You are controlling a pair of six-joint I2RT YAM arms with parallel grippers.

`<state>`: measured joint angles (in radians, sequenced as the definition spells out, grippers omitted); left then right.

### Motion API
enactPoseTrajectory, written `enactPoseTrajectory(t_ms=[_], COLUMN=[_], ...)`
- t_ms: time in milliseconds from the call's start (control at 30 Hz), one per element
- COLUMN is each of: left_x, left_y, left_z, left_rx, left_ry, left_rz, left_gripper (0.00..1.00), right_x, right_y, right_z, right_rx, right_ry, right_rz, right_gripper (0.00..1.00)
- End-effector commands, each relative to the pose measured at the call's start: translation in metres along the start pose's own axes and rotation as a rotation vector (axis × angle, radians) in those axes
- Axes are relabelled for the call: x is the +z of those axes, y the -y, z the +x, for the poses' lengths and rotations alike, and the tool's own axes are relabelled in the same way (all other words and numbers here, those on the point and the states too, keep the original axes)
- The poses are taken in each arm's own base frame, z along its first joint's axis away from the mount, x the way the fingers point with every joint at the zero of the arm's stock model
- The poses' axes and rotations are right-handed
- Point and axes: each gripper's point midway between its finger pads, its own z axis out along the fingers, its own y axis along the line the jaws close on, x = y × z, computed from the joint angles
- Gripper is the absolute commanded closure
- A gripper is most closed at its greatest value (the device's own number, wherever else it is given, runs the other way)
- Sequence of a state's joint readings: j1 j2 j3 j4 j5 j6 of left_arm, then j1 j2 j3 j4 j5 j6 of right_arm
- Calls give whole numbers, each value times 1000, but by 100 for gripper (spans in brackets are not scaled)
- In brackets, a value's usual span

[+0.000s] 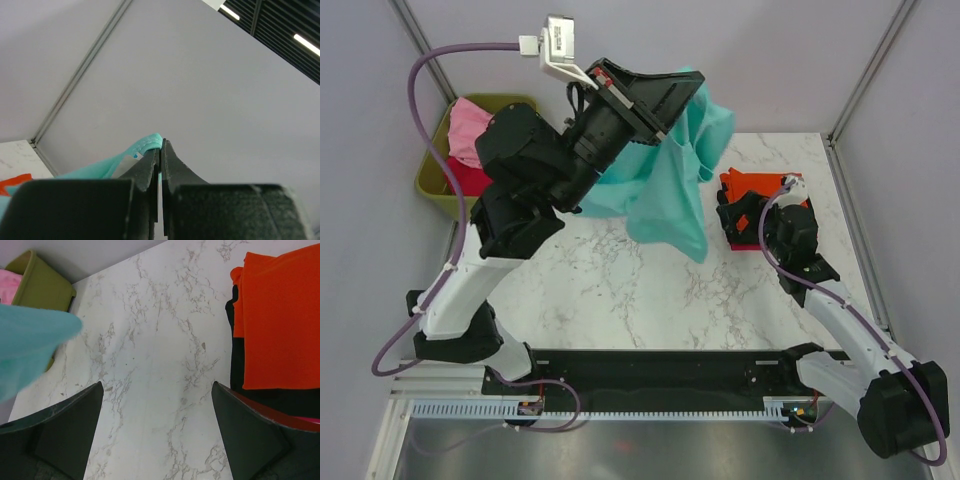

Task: Fold and stack the t-shirts
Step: Move the tshirt to the center of the board

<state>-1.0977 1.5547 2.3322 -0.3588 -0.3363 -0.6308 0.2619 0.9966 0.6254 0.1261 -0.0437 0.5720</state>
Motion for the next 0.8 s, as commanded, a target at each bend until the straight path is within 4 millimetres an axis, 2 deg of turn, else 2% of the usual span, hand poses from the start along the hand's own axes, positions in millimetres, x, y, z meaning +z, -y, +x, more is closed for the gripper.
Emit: enactPoseTrajectory(t_ms=[0, 67, 100, 133, 167, 200, 233, 267, 300, 333, 367, 400, 433, 467, 533, 567, 633, 667, 700, 733, 767], left_x=[13, 12, 9, 6, 3, 3, -7, -12, -11, -30, -39, -48, -70, -92, -121, -146, -173, -191, -201, -210, -216], left_y=[19, 9, -10, -16, -29, -61, -72, -100, -136, -149, -184, -233, -247, -306, -349, -391, -430, -457, -470, -481, -489], left_z=[-18, -34, -43, -56, -60, -56, -66, -75, -52, -64, -74, -44, -54, -42, -41, -39, -37, -42, -38, -35, -37], left_rx=[27, 40, 103, 117, 147, 200, 210, 243, 241, 225, 239, 223, 200, 223, 179, 168, 142, 115, 85, 69, 50], left_ry=[129, 203, 253, 310, 333, 339, 352, 361, 314, 329, 347, 297, 329, 309, 336, 326, 308, 306, 296, 277, 270], left_rz=[18, -45, -135, -170, -228, -334, -367, -429, -494, -518, -584, -669, -698, -824, -915, -1005, -1112, -1183, -1218, -1254, -1263], left_gripper=[98, 98, 98, 98, 98, 98, 98, 98, 98, 98, 98, 98, 98, 98, 98, 98, 98, 98, 97, 95, 83], right_x=[-5, -6, -6, -6, -6, -5, -4, -2, 0, 4, 7, 9, 13, 16, 20, 23, 27, 28, 29, 29, 31], right_y=[-5, -5, -5, -6, -6, -8, -10, -10, -12, -9, -8, -7, -4, -3, -2, -1, 3, 2, 1, 2, 1], right_z=[-21, -21, -21, -22, -21, -20, -20, -16, -16, -10, -7, -5, 1, 4, 7, 11, 19, 20, 20, 23, 29], right_rx=[-1, -3, -3, -3, -3, -5, -5, -5, -3, -4, -3, -2, 0, 0, 2, 2, 1, -3, -5, -7, -10], right_ry=[67, 70, 70, 73, 73, 67, 63, 48, 37, 12, -1, -15, -41, -58, -77, -98, -128, -135, -141, -154, -171], right_rz=[3, 1, 1, -1, -1, -15, -26, -27, -38, -26, -21, -15, -6, -5, 4, 7, 16, 16, 16, 18, 17], right_gripper=[2, 2, 2, 2, 2, 2, 2, 2, 2, 2, 2, 2, 2, 2, 2, 2, 2, 3, 4, 5, 6])
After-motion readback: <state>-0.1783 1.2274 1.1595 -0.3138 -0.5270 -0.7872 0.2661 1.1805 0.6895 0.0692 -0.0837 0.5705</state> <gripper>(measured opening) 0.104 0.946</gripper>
